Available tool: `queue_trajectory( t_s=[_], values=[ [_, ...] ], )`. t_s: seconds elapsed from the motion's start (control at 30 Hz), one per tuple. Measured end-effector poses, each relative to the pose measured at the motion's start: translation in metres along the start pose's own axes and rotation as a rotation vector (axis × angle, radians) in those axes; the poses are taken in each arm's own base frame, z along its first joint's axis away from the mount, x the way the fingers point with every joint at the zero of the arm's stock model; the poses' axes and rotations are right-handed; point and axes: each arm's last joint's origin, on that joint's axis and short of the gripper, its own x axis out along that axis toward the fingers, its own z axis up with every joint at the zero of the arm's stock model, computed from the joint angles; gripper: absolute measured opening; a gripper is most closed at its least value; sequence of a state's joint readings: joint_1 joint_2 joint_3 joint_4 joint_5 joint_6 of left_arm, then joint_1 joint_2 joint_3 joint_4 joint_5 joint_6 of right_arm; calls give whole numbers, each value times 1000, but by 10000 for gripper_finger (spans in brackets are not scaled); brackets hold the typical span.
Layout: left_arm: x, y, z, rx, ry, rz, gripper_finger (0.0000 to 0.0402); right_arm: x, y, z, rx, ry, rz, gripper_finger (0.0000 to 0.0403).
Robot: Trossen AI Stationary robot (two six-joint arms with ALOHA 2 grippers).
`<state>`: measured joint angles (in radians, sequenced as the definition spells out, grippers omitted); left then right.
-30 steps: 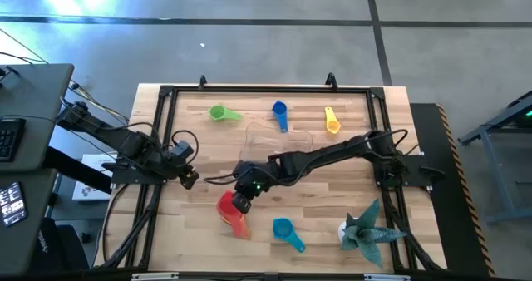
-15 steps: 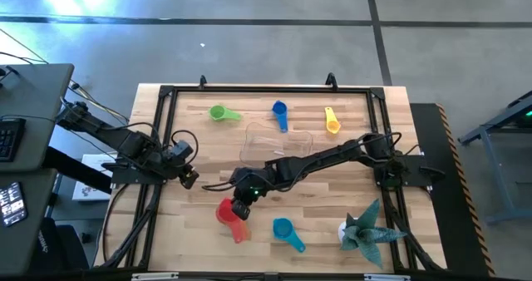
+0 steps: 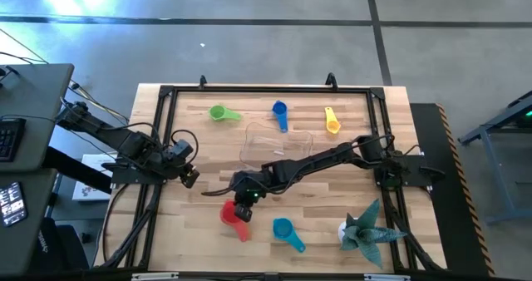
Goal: Nest measuring cups in basket
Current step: Stack the red measuring cup on the orange measuring cup, then stack the light blue measuring cup on the red measuring cup
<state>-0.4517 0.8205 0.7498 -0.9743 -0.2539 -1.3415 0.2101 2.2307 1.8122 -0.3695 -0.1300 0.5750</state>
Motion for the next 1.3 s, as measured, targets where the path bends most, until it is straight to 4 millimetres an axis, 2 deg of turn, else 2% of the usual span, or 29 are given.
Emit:
queue_trajectory(
  t_s=[0.5, 0.9, 1.17, 1.3],
  values=[
    [0, 0, 0, 0, 0, 1, 74, 2, -10, -1, -36, 36, -37, 2],
    [0, 0, 0, 1, 0, 1, 74, 2, -11, 0, -33, 29, -39, 77],
    [0, 0, 0, 18, 0, 1, 74, -5, -10, 4, 78, 46, 12, 82],
    [0, 0, 0, 54, 1, 2, 74, -16, -1, 6, 99, 27, 16, 83]
  ],
)
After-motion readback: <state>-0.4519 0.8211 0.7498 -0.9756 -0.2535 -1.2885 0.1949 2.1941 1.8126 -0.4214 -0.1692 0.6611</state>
